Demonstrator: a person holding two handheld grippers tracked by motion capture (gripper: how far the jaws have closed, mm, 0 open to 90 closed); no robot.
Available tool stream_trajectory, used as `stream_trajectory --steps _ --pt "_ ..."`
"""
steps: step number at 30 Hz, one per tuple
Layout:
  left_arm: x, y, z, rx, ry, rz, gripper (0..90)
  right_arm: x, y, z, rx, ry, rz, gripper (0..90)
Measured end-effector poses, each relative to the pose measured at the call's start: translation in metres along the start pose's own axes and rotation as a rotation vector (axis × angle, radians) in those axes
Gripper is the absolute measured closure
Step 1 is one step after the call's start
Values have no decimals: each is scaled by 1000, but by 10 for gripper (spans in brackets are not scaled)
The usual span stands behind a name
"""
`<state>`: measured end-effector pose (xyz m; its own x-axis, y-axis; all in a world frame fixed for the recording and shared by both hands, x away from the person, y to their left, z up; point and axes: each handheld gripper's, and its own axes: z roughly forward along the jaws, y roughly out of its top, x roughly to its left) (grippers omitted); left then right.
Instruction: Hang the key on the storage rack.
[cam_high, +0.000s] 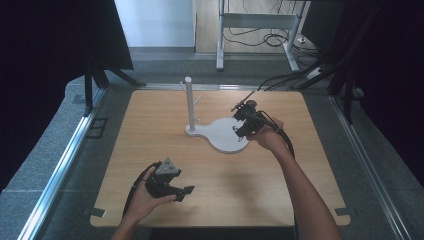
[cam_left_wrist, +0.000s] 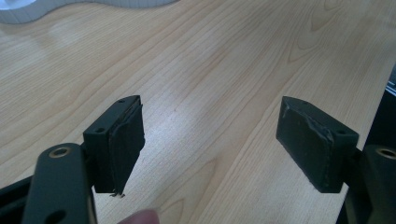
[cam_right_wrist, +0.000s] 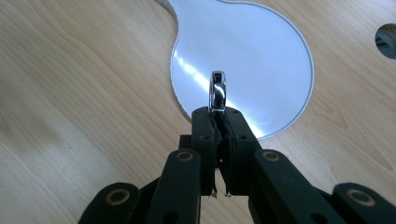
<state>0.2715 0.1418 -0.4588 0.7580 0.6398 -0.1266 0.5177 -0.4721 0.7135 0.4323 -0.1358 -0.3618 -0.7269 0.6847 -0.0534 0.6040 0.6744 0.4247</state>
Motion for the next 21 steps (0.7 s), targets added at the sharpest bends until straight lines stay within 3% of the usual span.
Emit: stream_trajectory --steps 21 --pt "0 0 -1 -3 -6 0 239 -9 37 10 -26 -2 20 844"
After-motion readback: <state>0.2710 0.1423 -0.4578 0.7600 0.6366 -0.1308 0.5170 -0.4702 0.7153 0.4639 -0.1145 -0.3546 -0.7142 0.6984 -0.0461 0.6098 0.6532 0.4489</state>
